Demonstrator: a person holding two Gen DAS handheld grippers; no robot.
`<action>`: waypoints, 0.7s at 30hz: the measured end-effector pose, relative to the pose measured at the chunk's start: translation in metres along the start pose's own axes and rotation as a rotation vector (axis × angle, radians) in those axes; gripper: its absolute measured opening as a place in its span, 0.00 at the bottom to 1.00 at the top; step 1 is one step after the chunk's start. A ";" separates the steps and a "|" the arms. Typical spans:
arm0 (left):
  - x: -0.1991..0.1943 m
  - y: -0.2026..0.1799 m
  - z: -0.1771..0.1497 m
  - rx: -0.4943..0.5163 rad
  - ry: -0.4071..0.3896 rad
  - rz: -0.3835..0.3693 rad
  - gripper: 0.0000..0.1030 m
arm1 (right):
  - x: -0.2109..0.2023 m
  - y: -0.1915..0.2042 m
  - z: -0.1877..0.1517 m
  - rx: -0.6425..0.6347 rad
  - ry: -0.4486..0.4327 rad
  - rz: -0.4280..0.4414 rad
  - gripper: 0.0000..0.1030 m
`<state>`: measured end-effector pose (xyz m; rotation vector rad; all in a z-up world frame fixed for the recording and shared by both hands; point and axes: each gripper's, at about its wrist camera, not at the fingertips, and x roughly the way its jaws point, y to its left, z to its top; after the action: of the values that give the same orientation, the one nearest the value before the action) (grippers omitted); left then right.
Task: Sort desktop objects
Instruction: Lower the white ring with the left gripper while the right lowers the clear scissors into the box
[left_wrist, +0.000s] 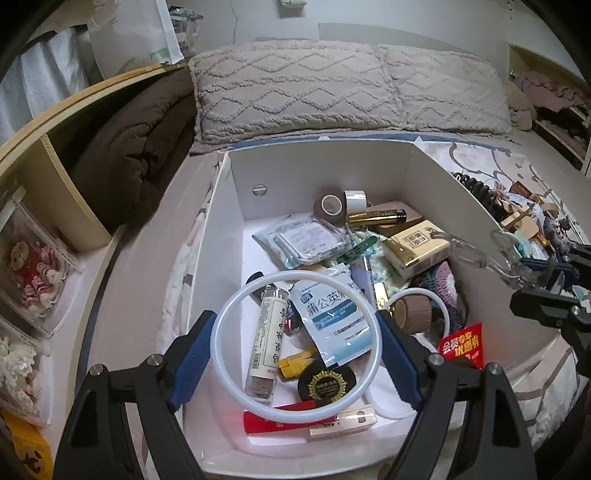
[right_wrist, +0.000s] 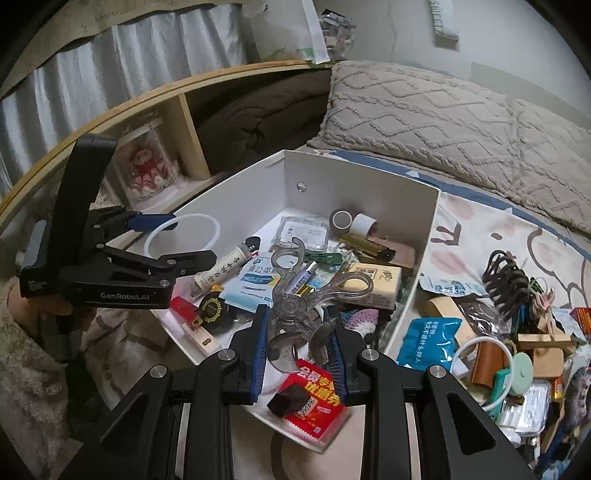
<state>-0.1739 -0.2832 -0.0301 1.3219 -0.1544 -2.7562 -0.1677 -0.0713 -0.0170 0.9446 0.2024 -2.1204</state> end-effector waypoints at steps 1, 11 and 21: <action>0.002 0.000 0.000 0.004 0.004 -0.003 0.82 | 0.002 0.001 0.000 -0.002 0.004 0.003 0.29; 0.010 -0.008 -0.002 0.070 0.047 0.007 0.82 | 0.021 0.006 0.004 -0.040 0.066 0.014 0.29; 0.008 -0.013 -0.001 0.088 0.031 -0.001 0.82 | 0.039 0.014 0.002 -0.078 0.138 0.025 0.29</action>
<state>-0.1789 -0.2717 -0.0386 1.3844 -0.2758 -2.7575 -0.1751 -0.1057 -0.0401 1.0429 0.3387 -2.0109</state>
